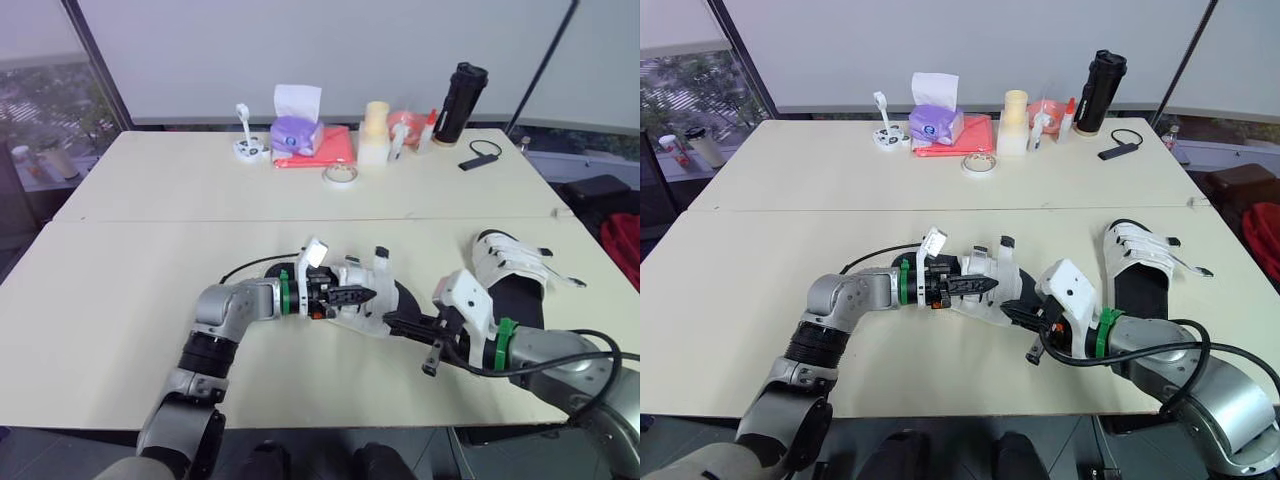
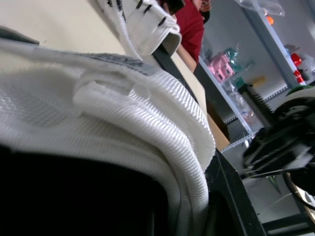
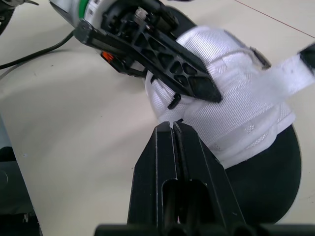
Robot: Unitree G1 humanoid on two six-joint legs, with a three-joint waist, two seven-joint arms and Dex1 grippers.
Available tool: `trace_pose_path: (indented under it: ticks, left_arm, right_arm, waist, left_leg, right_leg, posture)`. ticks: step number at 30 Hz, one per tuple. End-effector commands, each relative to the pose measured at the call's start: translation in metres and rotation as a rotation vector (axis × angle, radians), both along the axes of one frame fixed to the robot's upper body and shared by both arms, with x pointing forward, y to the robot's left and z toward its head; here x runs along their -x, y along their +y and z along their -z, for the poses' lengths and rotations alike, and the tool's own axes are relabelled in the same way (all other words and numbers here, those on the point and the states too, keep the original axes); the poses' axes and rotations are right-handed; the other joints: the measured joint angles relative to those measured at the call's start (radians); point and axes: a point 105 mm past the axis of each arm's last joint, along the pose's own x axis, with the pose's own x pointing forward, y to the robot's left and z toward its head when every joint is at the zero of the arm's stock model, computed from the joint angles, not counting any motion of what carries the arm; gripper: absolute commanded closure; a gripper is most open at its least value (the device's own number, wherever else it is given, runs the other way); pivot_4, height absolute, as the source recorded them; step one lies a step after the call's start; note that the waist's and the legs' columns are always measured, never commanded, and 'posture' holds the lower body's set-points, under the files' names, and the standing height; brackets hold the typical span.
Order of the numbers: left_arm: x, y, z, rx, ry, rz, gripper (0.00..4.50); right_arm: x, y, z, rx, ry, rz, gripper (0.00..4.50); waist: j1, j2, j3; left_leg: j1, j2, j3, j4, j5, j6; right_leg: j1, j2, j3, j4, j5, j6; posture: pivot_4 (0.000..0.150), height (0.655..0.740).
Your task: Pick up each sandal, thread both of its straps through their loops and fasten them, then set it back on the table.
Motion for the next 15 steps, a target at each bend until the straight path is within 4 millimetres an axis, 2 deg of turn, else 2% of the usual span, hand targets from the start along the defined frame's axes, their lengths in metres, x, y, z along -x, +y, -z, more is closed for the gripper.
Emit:
trace_pose_path:
  ticks: [1, 3, 6, 9, 15]
  left_arm:
    - [0.005, -0.010, -0.036, 0.091, -0.085, 0.009, 4.11]
    - [0.001, -0.014, -0.045, 0.119, -0.094, -0.033, 4.11]
    - [-0.036, -0.022, -0.074, 0.234, -0.126, -0.339, 4.11]
    - [-0.053, -0.026, -0.098, 0.340, -0.186, -0.560, 4.11]
    - [-0.068, -0.030, -0.105, 0.383, -0.204, -0.764, 4.11]
  right_arm:
    - [-0.004, -0.005, -0.009, -0.020, -0.052, 0.021, 4.50]
    - [-0.006, -0.007, -0.010, -0.026, -0.056, 0.031, 4.50]
    - [-0.012, -0.014, -0.010, -0.024, -0.078, 0.071, 4.50]
    - [-0.015, -0.015, -0.011, -0.027, -0.094, 0.086, 4.50]
    - [-0.017, -0.013, -0.011, -0.034, -0.099, 0.084, 4.50]
  waist:
    - [0.003, 0.000, 0.000]
    - [0.007, 0.000, 0.000]
    - [0.011, -0.001, 0.000]
    - [0.004, -0.001, 0.000]
    - [-0.007, 0.000, 0.000]
  left_leg:
    - [0.000, 0.000, 0.000, 0.000, 0.000, 0.000]
    - [0.000, 0.000, 0.000, 0.000, 0.000, 0.000]
    - [0.000, -0.001, 0.000, 0.002, 0.000, 0.000]
    - [-0.001, -0.001, 0.001, 0.003, 0.000, 0.000]
    - [0.002, 0.000, 0.003, -0.001, 0.000, 0.000]
  right_leg:
    - [0.000, 0.000, 0.000, 0.000, 0.000, 0.000]
    - [0.000, 0.000, 0.000, 0.000, 0.000, 0.000]
    - [0.001, -0.001, 0.000, 0.000, 0.000, 0.001]
    - [0.001, -0.001, 0.001, -0.001, 0.001, 0.002]
    - [0.000, 0.001, 0.004, -0.001, 0.001, 0.002]
  posture:
    - [0.150, 0.7400]
    - [0.150, 0.7400]
    - [0.150, 0.7400]
    - [0.150, 0.7400]
    - [0.150, 0.7400]
